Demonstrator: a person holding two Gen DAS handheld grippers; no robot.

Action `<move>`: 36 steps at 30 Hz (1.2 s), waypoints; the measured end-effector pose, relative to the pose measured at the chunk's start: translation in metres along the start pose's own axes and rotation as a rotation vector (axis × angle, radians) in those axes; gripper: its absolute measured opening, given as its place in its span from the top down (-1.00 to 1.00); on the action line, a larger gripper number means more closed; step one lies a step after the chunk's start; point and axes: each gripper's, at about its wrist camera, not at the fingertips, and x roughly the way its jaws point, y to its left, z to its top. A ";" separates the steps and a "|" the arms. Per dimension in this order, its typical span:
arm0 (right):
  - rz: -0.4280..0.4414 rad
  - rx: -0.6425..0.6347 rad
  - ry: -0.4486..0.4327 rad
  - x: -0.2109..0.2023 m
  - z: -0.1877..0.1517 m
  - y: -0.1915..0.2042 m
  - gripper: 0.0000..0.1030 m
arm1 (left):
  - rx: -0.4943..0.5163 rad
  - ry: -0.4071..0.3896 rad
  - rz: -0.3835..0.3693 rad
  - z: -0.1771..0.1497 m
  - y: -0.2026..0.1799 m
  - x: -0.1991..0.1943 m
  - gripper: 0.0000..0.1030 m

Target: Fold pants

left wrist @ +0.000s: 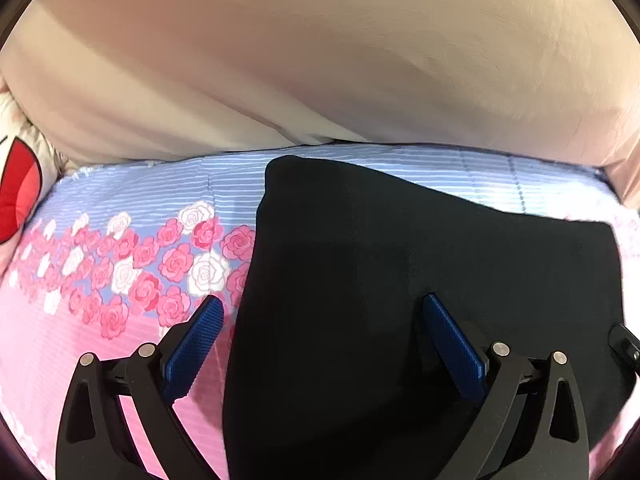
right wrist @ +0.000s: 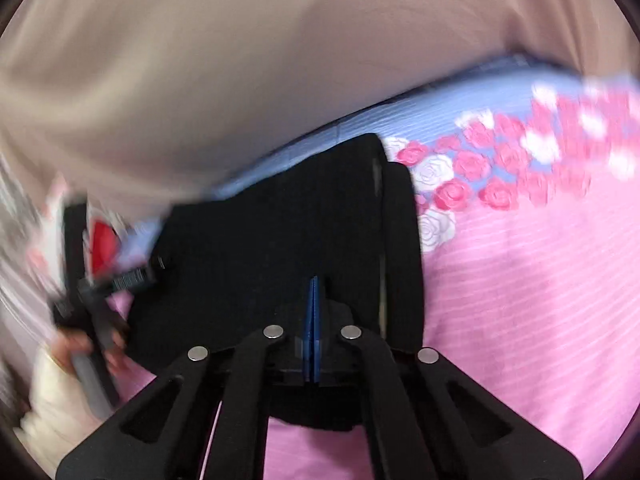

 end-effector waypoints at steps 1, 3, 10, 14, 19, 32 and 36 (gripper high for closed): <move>-0.019 -0.007 -0.015 -0.007 0.005 0.007 1.00 | 0.001 -0.012 -0.009 0.001 0.002 -0.009 -0.78; -0.013 -0.087 -0.052 -0.019 0.020 0.031 0.88 | -0.012 -0.089 0.010 0.007 0.010 -0.035 -0.77; -0.172 -0.108 0.084 0.087 0.072 0.037 1.00 | -0.001 0.050 0.121 0.038 0.021 0.025 -0.85; -0.042 0.064 0.079 0.090 0.079 0.001 1.00 | -0.020 0.033 0.128 0.037 0.024 0.039 -0.90; -0.129 0.036 -0.010 0.036 0.068 0.013 0.89 | -0.033 -0.013 0.137 0.038 0.030 0.013 -0.71; -0.140 -0.051 0.022 -0.050 -0.028 0.013 0.96 | -0.010 0.013 0.087 -0.059 0.029 -0.044 -0.69; -0.235 -0.229 -0.130 -0.127 -0.053 0.070 0.78 | -0.057 -0.094 0.017 -0.073 0.035 -0.127 -0.73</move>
